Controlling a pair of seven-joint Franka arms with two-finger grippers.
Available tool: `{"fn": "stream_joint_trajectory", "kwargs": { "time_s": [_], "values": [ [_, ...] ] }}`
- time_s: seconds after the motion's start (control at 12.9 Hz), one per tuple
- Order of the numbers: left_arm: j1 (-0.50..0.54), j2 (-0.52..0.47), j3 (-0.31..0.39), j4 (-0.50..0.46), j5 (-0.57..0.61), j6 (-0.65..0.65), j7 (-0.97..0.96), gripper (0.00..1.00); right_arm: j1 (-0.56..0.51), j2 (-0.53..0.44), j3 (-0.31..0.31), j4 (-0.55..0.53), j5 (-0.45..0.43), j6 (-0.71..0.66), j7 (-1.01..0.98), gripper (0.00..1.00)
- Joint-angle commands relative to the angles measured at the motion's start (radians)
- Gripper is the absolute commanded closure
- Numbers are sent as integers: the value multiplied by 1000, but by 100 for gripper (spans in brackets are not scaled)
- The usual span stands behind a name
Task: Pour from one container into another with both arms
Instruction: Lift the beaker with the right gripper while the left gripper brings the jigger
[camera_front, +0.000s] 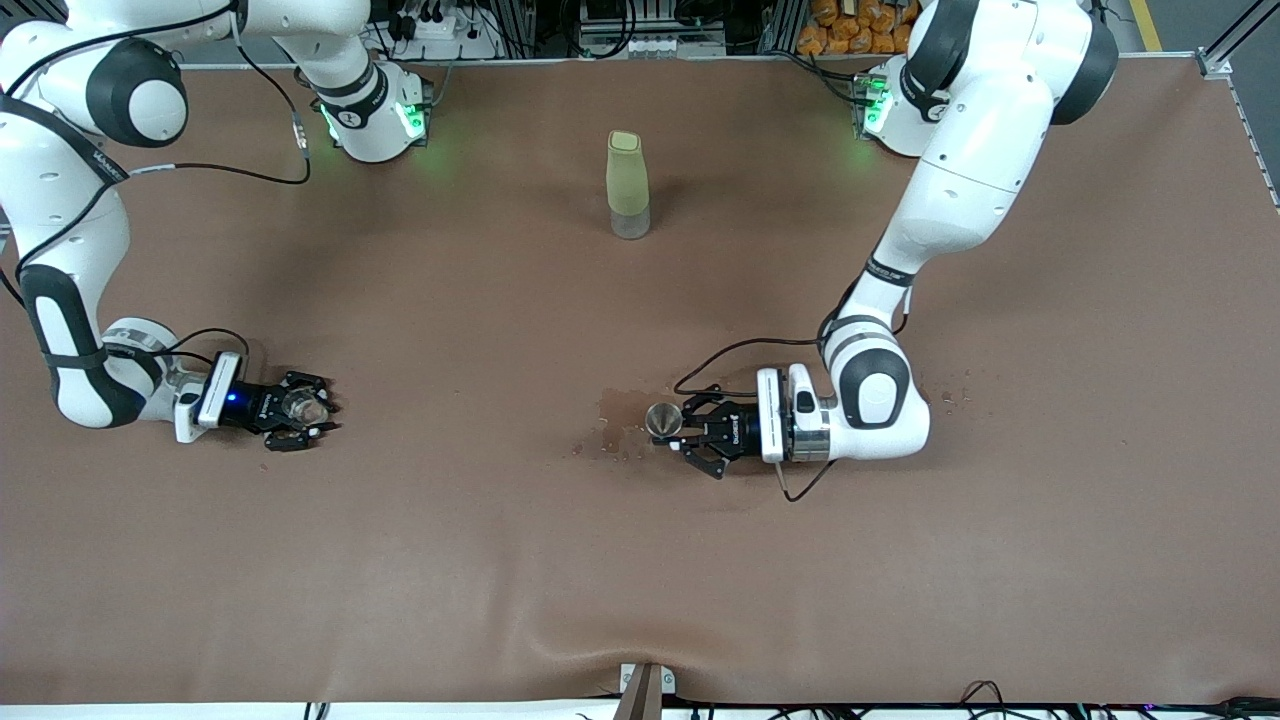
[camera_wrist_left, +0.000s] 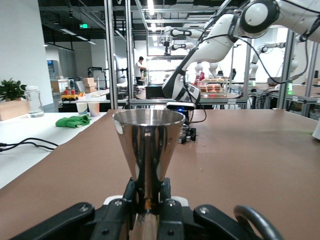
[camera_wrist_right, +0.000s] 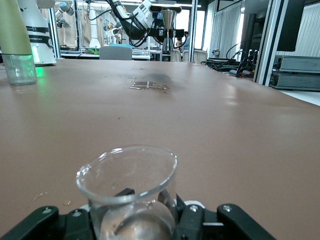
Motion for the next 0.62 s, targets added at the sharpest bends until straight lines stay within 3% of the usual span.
{"fn": "stream_joint_trajectory", "kwargs": {
  "time_s": [0.0, 0.54],
  "values": [
    [-31, 9, 13, 29, -49, 37, 22, 100, 0, 33, -3, 13, -3, -8, -32, 100],
    [-59, 14, 13, 38, -59, 97, 72, 100, 88, -28, -3, 91, -10, -85, 242, 100]
  ]
}}
